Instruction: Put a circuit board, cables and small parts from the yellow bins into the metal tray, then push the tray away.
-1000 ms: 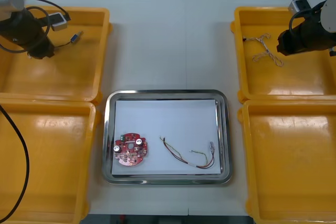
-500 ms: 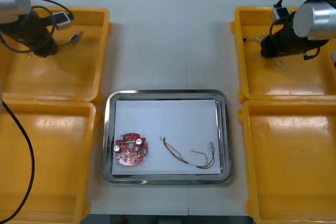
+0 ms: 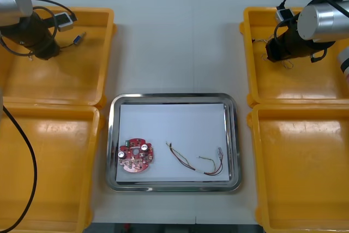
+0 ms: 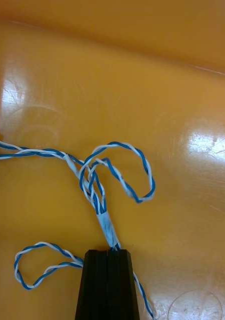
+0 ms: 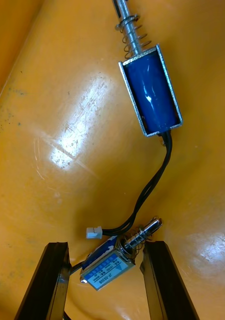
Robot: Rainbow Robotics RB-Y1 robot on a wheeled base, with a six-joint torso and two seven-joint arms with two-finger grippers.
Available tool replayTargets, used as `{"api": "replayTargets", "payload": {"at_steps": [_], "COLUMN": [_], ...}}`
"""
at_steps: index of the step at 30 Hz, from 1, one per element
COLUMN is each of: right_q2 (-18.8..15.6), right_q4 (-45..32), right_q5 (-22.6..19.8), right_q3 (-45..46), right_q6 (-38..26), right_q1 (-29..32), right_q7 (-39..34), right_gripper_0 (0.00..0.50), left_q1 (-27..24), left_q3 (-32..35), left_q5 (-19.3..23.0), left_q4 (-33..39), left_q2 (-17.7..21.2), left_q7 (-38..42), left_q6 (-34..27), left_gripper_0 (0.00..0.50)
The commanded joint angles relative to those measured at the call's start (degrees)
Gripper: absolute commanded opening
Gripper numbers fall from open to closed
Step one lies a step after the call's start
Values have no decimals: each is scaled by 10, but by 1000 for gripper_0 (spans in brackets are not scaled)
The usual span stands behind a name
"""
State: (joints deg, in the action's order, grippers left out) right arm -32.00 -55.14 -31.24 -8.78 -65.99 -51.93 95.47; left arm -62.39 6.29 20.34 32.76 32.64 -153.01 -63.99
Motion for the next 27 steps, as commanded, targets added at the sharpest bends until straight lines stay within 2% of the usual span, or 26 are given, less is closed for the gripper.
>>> {"api": "replayTargets", "payload": {"at_steps": [1,4,11,14,16,17,20,27], "right_q2": [-6,-12,-32,-38,-43,-44,-48,-61], "right_q4": [-8,-14,-69,-84,-89,-90,-90,-90], "right_q5": [-7,-8,-9,-12,-15,-16,-18,-28], "right_q3": [-5,5,45,64,79,82,108,136], "right_q6": [-14,-40,-148,-187,-212,-217,-239,-242], "right_q1": [-28,-34,-35,-35,-35,-35,-31,-6], "right_q7": [31,39,64,75,86,93,135,205], "right_gripper_0": [0,0,0,0,0,0,0,0], "left_q1": [6,12,17,21,24,25,26,26], "left_q3": [14,14,13,14,13,14,12,12], "left_q5": [-7,-6,-7,-9,-9,-9,-9,-2], "left_q4": [5,5,5,5,5,5,5,5], "left_q2": [-11,-14,-21,-25,-25,-25,-25,-21], "left_q7": [12,12,15,16,14,13,11,11], "left_q6": [10,12,12,13,14,14,14,11], "left_gripper_0": [419,419,386,317,167,140,1,0]}}
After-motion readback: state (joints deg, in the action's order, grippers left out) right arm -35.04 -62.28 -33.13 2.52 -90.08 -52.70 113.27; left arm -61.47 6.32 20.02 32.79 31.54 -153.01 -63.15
